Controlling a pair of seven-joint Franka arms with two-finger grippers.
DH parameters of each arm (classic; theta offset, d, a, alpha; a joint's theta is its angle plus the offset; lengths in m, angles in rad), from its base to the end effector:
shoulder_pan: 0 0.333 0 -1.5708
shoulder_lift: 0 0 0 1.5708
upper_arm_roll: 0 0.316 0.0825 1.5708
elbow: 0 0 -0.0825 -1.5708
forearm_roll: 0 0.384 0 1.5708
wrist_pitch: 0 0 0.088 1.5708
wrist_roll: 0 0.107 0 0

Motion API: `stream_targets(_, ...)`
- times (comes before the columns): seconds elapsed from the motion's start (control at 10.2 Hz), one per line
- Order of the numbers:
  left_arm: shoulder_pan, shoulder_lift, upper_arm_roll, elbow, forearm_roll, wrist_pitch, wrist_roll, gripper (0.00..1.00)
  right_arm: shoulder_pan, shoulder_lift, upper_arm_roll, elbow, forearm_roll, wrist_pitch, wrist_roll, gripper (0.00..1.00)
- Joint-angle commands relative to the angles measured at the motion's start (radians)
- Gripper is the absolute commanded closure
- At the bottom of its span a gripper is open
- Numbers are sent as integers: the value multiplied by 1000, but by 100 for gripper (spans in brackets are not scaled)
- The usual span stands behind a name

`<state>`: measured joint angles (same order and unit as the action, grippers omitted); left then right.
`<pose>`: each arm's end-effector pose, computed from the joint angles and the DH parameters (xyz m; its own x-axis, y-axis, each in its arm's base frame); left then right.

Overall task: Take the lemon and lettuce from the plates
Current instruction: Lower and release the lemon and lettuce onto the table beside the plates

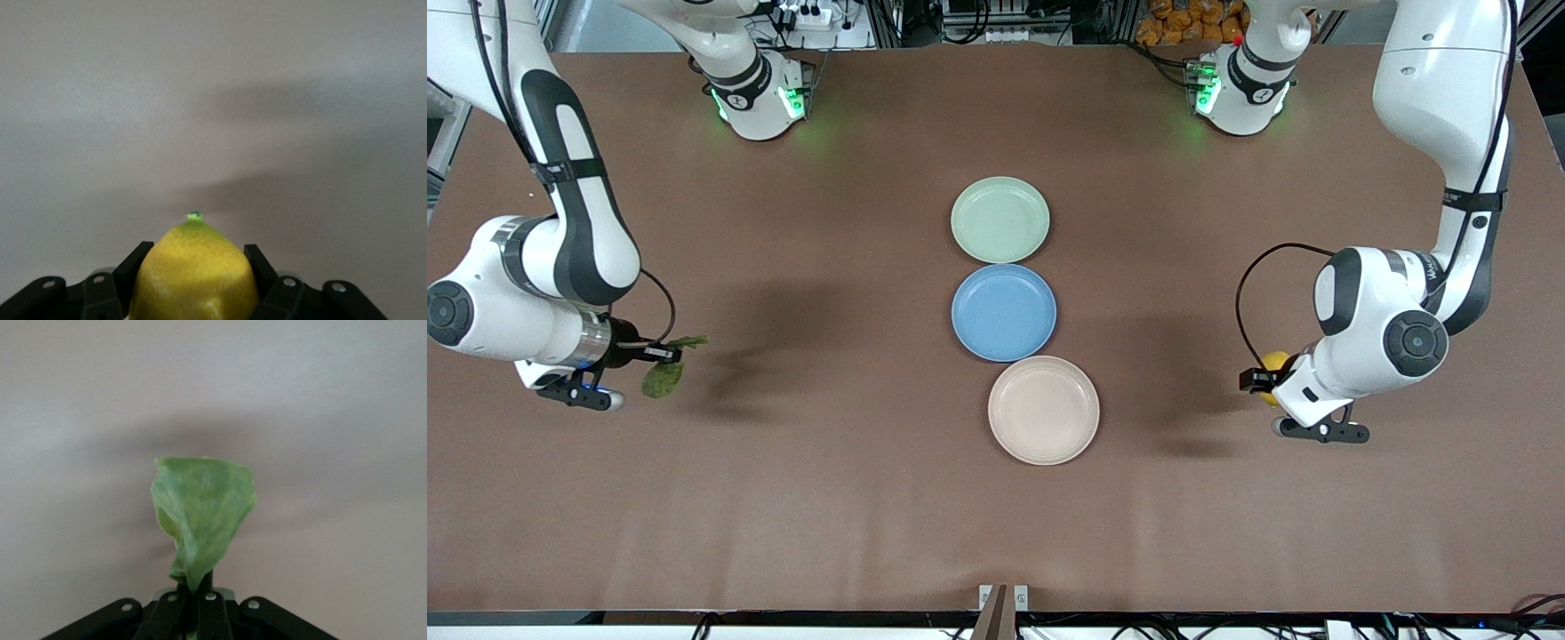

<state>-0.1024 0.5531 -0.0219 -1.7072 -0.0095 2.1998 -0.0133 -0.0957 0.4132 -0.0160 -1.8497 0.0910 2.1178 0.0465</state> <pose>0.6613 -0.0815 0.2659 0.9929 -0.1024 -0.0607 -0.1015 -0.9947 0.0180 0.6191 -0.0647 0.2893 0.9680 -0.2023 -0.1487 -0.2126 -0.9755 -0.0567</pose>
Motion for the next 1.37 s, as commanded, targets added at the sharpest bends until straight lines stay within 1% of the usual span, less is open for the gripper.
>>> stream_targets(0.0,-2,11,17,-40,22,50,9,49,-50,48,18,29,-48,48,-51,100)
stream_targets(0.2,-6,30,19,-60,22,78,-7,48,-73,90,18,44,-51,108,-76,100)
stream_targets(0.29,-10,47,19,-63,22,84,-7,39,-91,114,18,65,-50,116,-109,100)
stream_targets(0.39,-10,65,19,-63,22,112,-7,39,-101,125,18,78,-48,114,-117,100)
stream_targets(0.49,-7,83,19,-69,22,150,-7,35,-98,127,18,79,-45,114,-106,100)
stream_targets(0.59,-2,103,19,-71,22,182,-5,22,-92,127,19,79,-33,114,-102,100)
stream_targets(0.69,9,116,19,-71,22,207,-5,18,-90,127,19,78,-33,116,-94,47)
stream_targets(0.79,9,119,19,-69,22,215,-5,4,-88,127,21,75,-33,123,-94,0)
stream_targets(0.88,10,117,19,-69,22,215,-5,0,-87,127,21,73,-33,125,-99,0)
stream_targets(1.28,12,85,20,-60,23,209,1,0,-62,104,19,66,-42,111,-99,0)
